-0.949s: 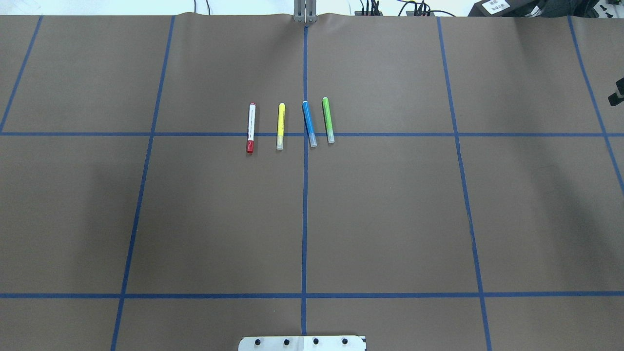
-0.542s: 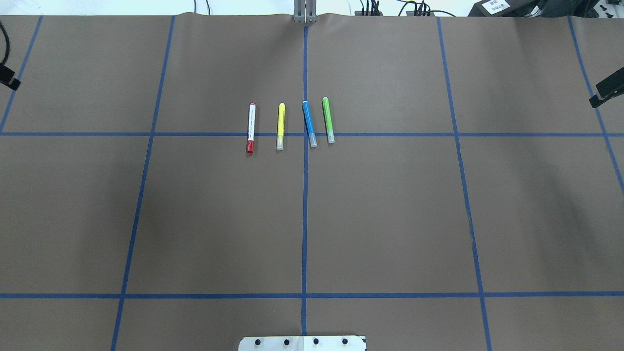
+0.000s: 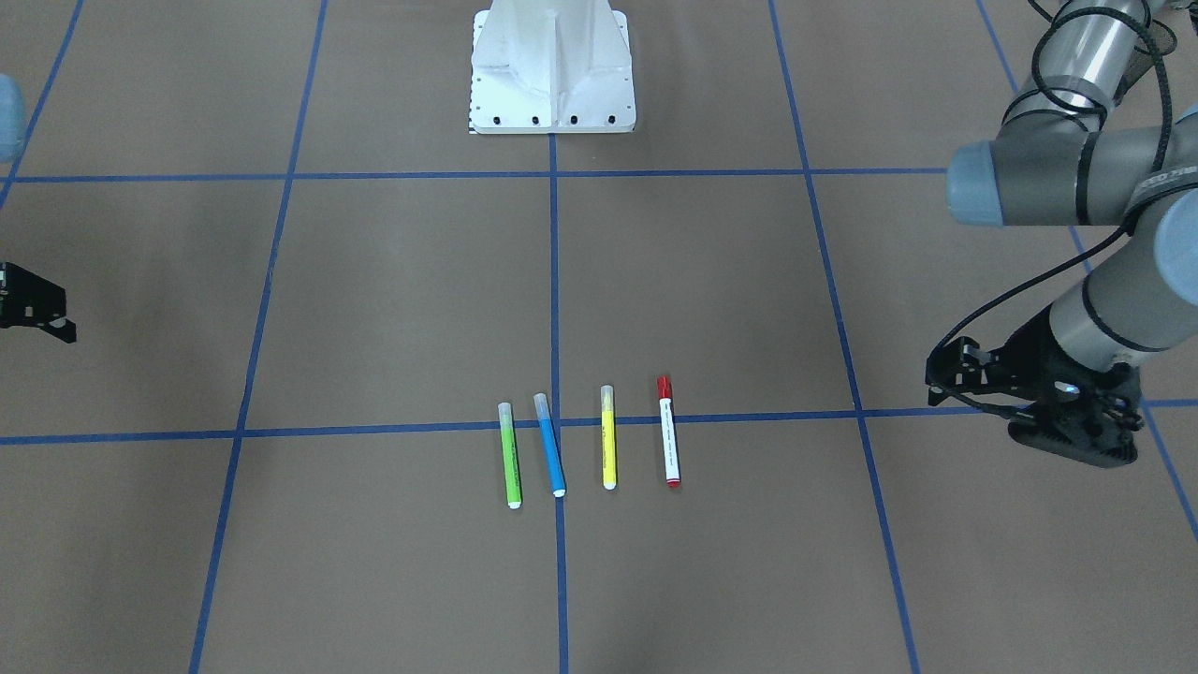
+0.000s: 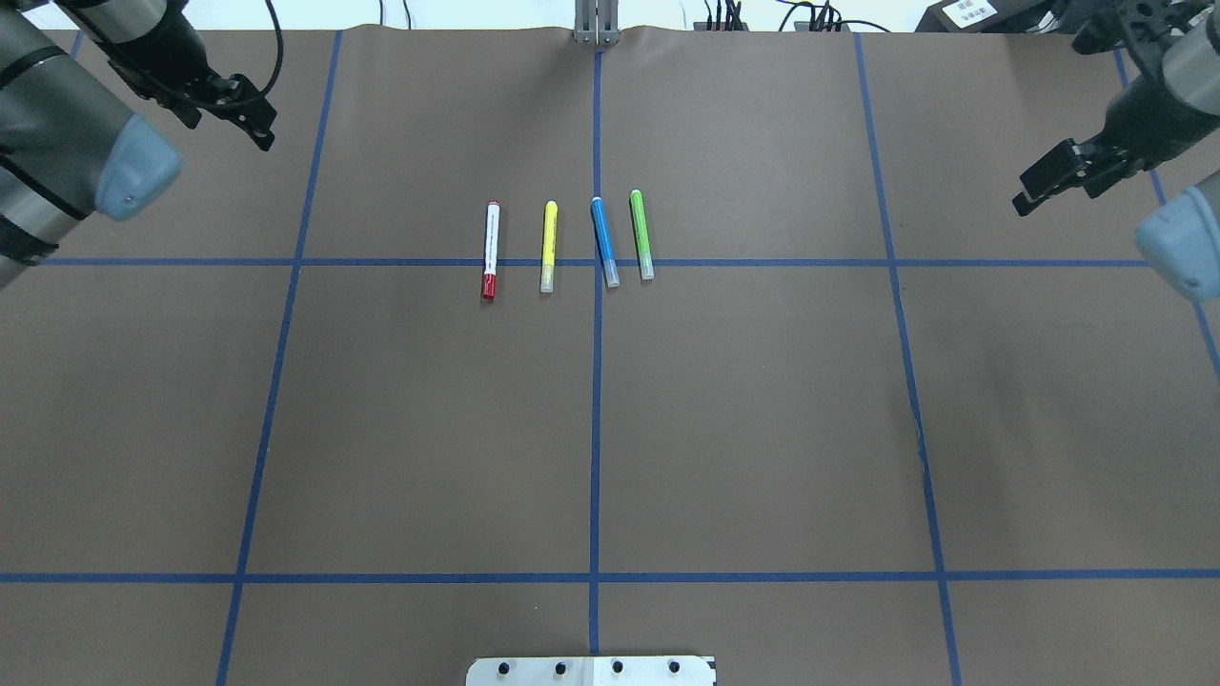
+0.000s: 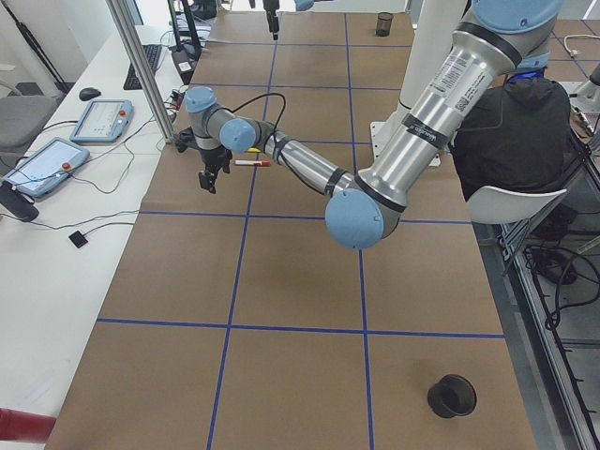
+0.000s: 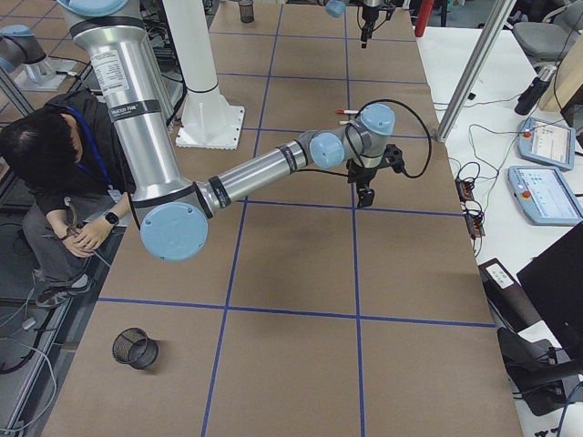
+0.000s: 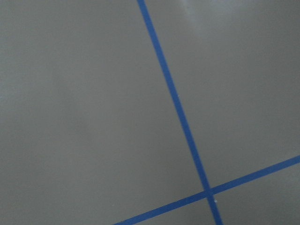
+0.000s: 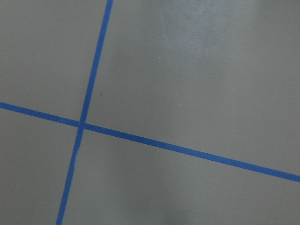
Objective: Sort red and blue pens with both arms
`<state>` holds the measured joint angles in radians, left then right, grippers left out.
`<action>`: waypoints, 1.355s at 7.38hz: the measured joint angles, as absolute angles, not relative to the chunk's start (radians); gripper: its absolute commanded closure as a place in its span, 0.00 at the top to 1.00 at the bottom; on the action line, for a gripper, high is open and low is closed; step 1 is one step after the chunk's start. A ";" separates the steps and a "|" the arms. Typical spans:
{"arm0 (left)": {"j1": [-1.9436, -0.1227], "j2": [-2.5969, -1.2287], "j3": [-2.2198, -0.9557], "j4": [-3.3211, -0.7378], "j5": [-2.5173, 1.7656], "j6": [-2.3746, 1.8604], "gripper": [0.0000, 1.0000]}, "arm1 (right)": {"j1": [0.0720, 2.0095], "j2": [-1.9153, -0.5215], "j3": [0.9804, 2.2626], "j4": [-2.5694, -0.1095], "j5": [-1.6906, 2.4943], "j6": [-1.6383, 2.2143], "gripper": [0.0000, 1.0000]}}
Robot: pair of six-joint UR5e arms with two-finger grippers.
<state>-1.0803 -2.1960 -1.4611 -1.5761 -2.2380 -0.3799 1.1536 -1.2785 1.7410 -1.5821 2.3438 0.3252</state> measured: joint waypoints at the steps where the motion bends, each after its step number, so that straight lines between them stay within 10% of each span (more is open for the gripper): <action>1: -1.037 -2.231 -1.456 -1.580 -2.238 -0.457 1.00 | 1.103 -1.260 1.732 -1.521 2.342 0.437 1.00; 5: -0.845 -2.352 -1.373 -1.599 -2.165 -0.760 0.98 | 0.959 -1.162 1.706 -1.459 2.205 0.665 1.00; 10: -0.740 -2.403 -1.206 -1.813 -2.087 -0.932 0.70 | 0.908 -1.111 1.706 -1.425 2.176 0.765 1.00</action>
